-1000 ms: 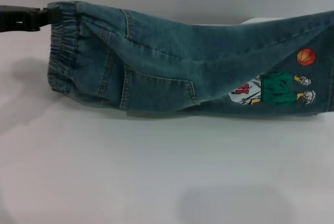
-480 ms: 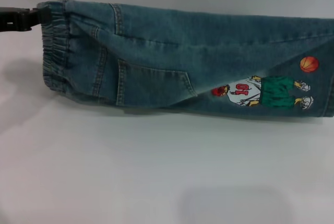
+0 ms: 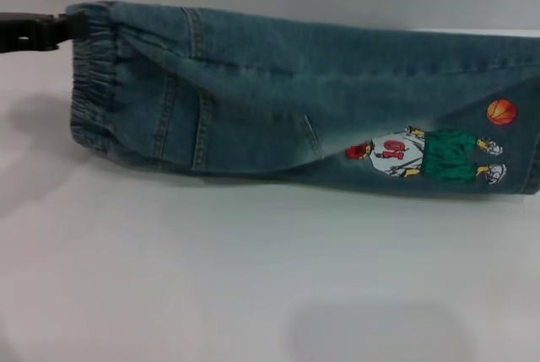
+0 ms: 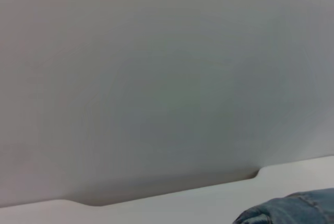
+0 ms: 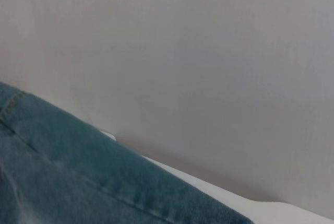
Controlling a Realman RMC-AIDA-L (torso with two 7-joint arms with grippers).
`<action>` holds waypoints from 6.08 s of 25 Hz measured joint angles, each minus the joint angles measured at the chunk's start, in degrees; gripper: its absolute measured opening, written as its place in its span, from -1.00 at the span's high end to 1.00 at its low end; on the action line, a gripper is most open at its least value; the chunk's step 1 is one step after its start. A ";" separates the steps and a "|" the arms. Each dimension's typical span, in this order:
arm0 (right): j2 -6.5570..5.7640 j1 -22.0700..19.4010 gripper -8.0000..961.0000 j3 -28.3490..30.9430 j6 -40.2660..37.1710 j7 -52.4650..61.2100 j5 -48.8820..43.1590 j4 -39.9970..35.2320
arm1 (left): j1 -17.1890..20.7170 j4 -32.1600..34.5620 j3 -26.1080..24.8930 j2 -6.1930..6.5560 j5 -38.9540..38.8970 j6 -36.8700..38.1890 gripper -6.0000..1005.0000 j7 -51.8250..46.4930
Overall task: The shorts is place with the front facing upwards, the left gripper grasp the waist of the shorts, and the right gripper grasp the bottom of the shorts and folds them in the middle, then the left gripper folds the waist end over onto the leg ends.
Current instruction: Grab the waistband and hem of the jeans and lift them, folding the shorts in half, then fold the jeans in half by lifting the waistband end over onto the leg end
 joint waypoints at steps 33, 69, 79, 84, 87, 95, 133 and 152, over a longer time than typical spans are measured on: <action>0.65 4.43 0.95 -0.43 14.00 -8.07 0.42 12.87 | 0.12 -3.15 13.18 -0.09 -0.46 -14.38 0.91 -1.37; 2.68 5.64 -0.08 -2.49 20.73 -10.54 -0.26 14.63 | -0.22 -5.92 15.12 0.01 -0.61 -17.84 0.03 -1.55; 2.76 4.92 -0.08 -2.05 20.50 -10.73 0.56 14.55 | -1.44 -4.55 13.91 1.73 3.54 -11.56 -0.46 -1.55; 2.81 4.83 -0.08 -2.02 20.36 -10.95 0.57 14.54 | -3.96 -4.40 10.25 2.86 12.75 -4.89 -0.45 -2.67; 3.07 4.83 -0.08 -2.00 20.23 -11.48 0.62 14.54 | -3.96 -4.40 10.25 2.86 12.75 -4.89 -0.45 -2.67; 3.20 5.00 -0.08 -1.99 20.19 -11.55 0.65 14.32 | -4.93 -5.93 5.71 2.33 25.37 -2.14 -0.43 -3.45; 3.29 4.79 -0.08 -2.00 20.64 -13.00 0.64 14.19 | -8.37 -15.73 5.96 0.71 26.87 -1.01 -0.36 -1.78; 3.28 4.57 -0.08 -1.72 20.64 -13.67 0.83 14.04 | -9.19 -17.23 5.90 0.69 26.97 -0.40 -0.15 -1.57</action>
